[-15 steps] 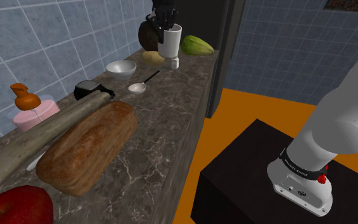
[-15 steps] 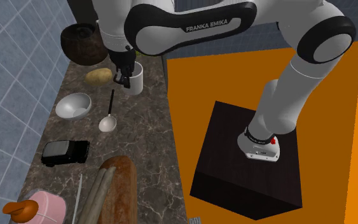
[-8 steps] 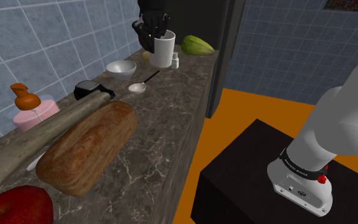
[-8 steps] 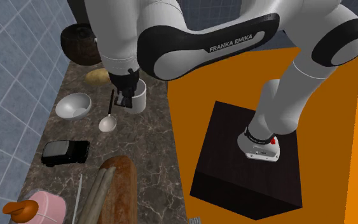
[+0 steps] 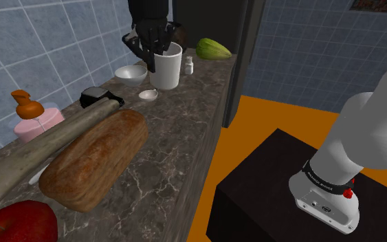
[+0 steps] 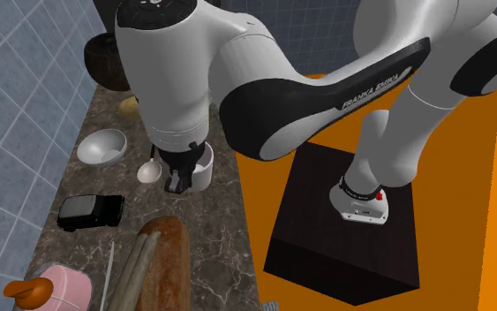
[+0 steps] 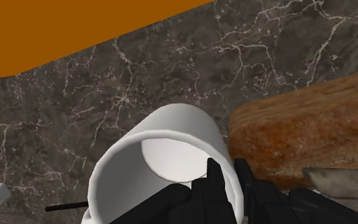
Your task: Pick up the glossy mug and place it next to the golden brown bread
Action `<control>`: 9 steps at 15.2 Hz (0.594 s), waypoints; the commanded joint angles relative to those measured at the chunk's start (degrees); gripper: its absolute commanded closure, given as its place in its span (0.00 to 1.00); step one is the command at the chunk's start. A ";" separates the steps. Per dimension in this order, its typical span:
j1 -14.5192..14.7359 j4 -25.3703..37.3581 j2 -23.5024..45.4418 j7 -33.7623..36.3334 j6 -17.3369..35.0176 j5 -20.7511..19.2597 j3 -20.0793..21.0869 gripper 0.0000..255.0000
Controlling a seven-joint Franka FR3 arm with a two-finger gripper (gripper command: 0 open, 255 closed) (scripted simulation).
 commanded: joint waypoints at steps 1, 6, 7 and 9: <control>1.29 1.13 0.63 3.11 -0.91 -0.45 1.73 1.00; 4.65 4.49 3.59 10.83 -2.77 -2.33 6.01 1.00; 5.41 5.39 4.42 12.44 -3.22 -2.88 6.86 1.00; 7.03 7.44 6.35 15.72 -4.21 -4.15 8.54 1.00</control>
